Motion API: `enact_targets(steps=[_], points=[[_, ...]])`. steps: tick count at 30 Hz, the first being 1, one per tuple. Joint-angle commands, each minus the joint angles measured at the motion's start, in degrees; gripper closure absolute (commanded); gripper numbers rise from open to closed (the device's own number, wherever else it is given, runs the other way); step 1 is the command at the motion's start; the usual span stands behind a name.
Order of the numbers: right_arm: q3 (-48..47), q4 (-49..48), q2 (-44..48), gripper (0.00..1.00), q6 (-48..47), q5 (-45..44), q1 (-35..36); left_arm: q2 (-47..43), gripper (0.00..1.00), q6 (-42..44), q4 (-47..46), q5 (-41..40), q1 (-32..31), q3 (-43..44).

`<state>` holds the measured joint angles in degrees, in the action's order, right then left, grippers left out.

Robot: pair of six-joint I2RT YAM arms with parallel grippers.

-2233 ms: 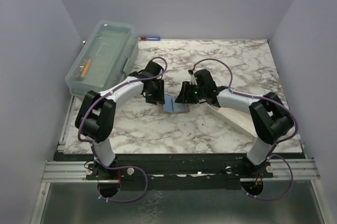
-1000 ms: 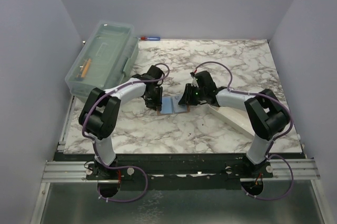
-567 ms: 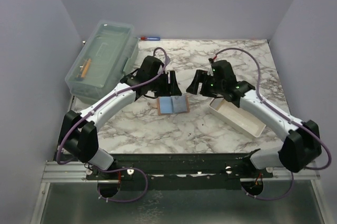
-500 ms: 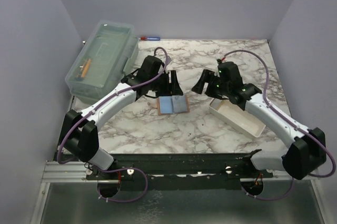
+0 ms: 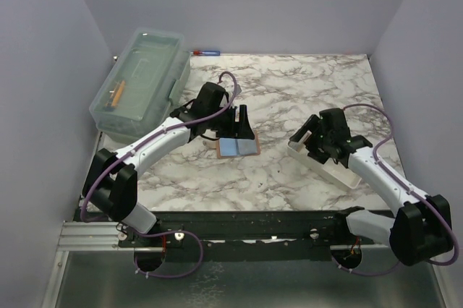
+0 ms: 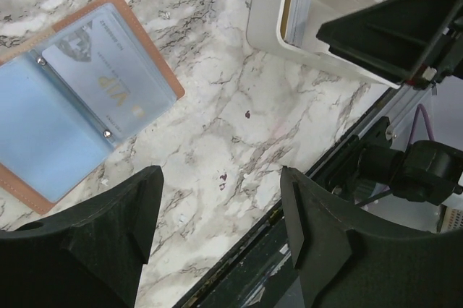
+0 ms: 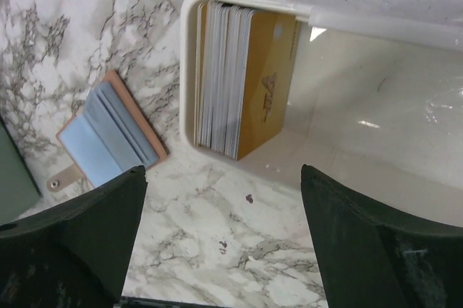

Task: Put the credit cards into the card holder
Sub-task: Pick up the credit card from the storage box.

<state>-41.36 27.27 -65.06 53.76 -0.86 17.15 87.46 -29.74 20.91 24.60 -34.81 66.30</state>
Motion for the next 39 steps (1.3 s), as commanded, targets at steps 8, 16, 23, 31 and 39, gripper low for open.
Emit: enact_targets(steps=[8,16,23,31,39], points=[[1.54,-11.67,-7.88,0.13,-1.89,0.51,-3.29,0.37,0.28,2.14,-0.6,-0.13,-0.63,-0.47],[3.73,-17.86,-9.1,0.17,-0.72,3.14,-5.18,0.72,0.28,2.29,-0.6,0.12,-0.62,-0.47],[4.49,-20.25,-9.67,0.22,-0.32,4.31,-5.88,1.15,0.28,2.15,-0.6,0.54,-0.61,-0.41],[5.55,-23.4,-9.2,0.31,0.73,6.12,-6.38,1.19,0.28,2.27,-0.53,0.36,-0.61,-0.47],[5.49,-22.87,-8.1,0.4,0.99,6.4,-6.68,1.31,0.28,2.4,-0.6,0.62,-0.61,-0.47]])
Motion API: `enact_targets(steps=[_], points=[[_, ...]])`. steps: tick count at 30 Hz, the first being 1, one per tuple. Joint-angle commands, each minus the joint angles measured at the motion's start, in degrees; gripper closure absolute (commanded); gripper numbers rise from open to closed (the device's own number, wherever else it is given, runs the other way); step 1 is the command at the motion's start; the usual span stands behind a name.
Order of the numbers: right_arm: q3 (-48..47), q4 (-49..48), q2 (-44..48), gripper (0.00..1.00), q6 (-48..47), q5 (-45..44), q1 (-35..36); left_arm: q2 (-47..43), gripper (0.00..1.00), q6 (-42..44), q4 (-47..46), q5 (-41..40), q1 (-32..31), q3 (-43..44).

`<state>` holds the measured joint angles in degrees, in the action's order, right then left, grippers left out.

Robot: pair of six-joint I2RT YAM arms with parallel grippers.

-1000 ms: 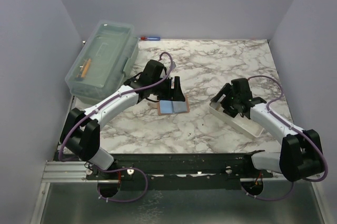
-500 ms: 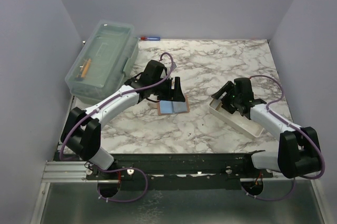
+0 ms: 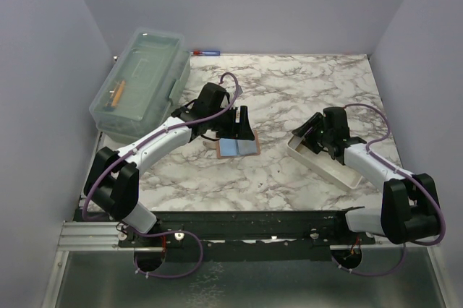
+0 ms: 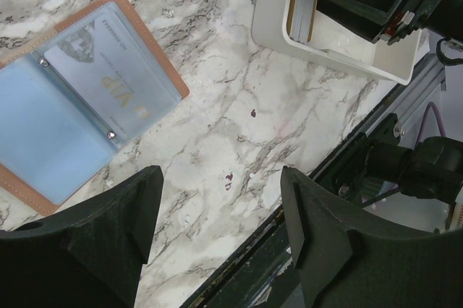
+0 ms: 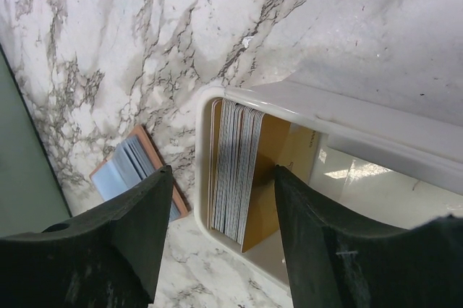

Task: Put the credit cards into the card holder
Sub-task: Pick up the credit card from the storage box.

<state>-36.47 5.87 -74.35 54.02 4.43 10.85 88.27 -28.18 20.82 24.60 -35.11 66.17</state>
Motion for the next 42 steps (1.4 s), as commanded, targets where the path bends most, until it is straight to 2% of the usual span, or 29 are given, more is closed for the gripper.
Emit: enact_targets(steps=[1,5,20,29,37,40,42], points=[[0.65,-1.47,1.31,0.4,0.81,1.11,-0.39,0.47,0.28,0.85,-0.52,0.62,-0.31,-0.34],[0.61,-0.8,1.61,0.45,0.82,1.02,-0.48,0.61,0.28,0.85,-0.52,0.69,-0.31,-0.26],[0.42,0.89,1.65,0.82,1.0,1.51,-0.66,1.14,0.28,0.81,-0.52,1.15,-0.31,-0.17],[-0.2,4.85,3.38,0.99,1.17,1.08,-0.74,1.16,0.28,0.85,-0.52,1.24,-0.31,-0.19],[-0.36,10.79,7.95,1.0,-0.58,0.67,-0.75,1.2,0.28,0.53,-0.52,1.38,-0.31,-0.13],[-1.11,13.58,9.78,1.0,-5.43,1.4,-0.75,1.39,0.27,0.26,-0.51,2.61,-0.1,0.29],[-1.65,13.66,10.95,1.0,-12.71,3.97,-0.77,1.52,0.27,-0.2,-0.59,4.57,0.4,0.95]])
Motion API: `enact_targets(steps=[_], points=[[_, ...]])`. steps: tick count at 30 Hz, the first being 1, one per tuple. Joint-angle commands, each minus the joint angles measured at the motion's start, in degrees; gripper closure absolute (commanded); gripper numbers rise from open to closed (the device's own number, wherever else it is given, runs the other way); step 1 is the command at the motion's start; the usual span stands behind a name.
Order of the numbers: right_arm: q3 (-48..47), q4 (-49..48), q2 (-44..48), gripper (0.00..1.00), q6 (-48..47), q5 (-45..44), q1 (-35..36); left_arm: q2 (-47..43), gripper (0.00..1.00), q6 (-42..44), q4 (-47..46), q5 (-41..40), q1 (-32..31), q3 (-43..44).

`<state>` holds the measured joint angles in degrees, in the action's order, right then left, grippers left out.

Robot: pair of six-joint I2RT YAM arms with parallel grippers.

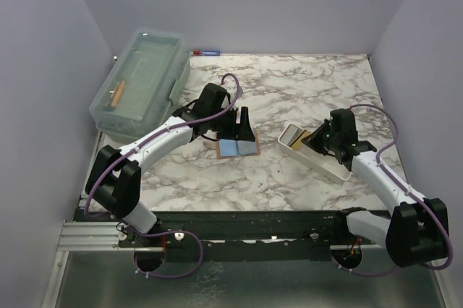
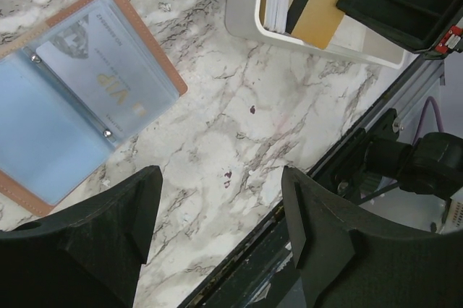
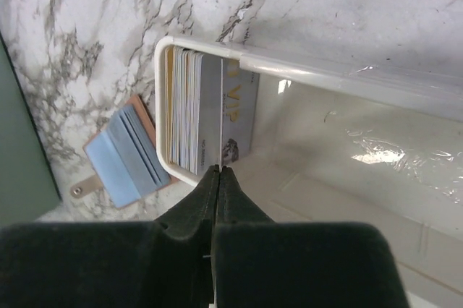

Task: Put the credit cards into the card holder
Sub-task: Pick up the credit card from the storage box.

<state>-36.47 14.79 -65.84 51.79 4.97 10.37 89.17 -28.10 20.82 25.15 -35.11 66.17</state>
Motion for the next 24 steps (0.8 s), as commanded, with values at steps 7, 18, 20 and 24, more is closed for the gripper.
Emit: enact_targets(steps=[7,18,20,24], points=[[-5.55,-2.04,2.97,1.0,-27.15,29.07,-0.26,2.01,0.27,-6.2,-5.94,18.73,3.64,1.38],[-3.58,-21.47,1.92,1.0,-19.47,55.28,-0.22,-1.35,0.21,-27.04,-36.28,32.74,8.9,-10.61],[-3.31,-23.1,1.6,1.0,-18.5,57.73,-0.19,-1.54,0.22,-26.97,-37.43,33.63,8.89,-10.71],[-3.03,-26.01,0.51,1.0,-16.81,62.23,-0.2,-2.36,0.27,-28.3,-41.59,36.22,8.74,-11.52]])
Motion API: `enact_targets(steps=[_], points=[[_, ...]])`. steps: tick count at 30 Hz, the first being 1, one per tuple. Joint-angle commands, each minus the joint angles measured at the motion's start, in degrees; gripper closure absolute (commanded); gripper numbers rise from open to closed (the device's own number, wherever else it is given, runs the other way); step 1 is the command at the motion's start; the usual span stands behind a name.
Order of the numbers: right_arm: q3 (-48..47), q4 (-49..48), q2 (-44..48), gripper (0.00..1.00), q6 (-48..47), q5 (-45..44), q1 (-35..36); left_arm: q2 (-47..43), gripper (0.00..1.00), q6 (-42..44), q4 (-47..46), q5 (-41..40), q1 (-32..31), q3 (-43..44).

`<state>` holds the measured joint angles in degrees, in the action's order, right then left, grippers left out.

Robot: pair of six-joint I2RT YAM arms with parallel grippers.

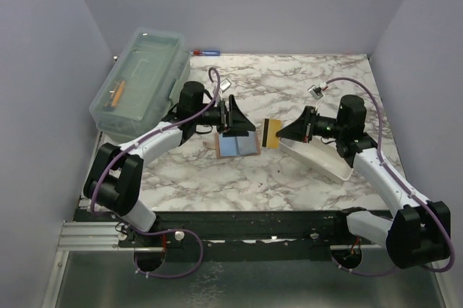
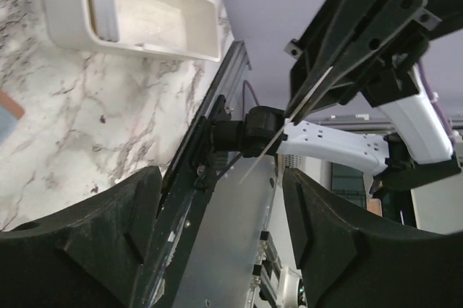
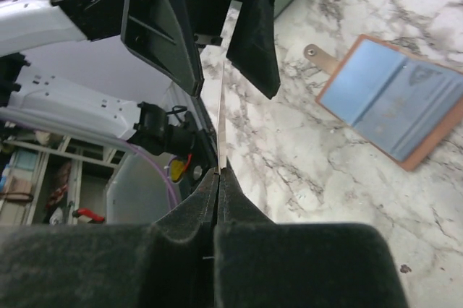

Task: Put the credit cards into the card holder
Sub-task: Pick up the credit card from the storage box.

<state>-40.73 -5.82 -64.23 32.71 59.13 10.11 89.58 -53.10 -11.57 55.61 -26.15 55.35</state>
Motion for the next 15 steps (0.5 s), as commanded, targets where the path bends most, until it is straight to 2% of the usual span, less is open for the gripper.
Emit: enact_targets(steps=[1,4,10,15], points=[[1.19,-5.72,-1.15,1.0,2.39,8.39,0.08,-3.02,0.28,-3.95,-10.56,6.13,-0.34,-1.14],[1.77,-8.42,-1.78,1.0,4.19,9.34,0.17,-3.02,0.28,-5.25,-13.44,7.3,-1.96,-1.69],[2.5,-13.05,-2.89,1.0,7.48,8.94,0.66,-1.8,0.39,-6.88,-14.99,6.46,-3.28,-2.21],[3.64,-17.61,-4.02,1.0,10.95,8.52,1.57,-0.76,0.57,-7.75,-16.32,5.21,-4.84,-2.1]])
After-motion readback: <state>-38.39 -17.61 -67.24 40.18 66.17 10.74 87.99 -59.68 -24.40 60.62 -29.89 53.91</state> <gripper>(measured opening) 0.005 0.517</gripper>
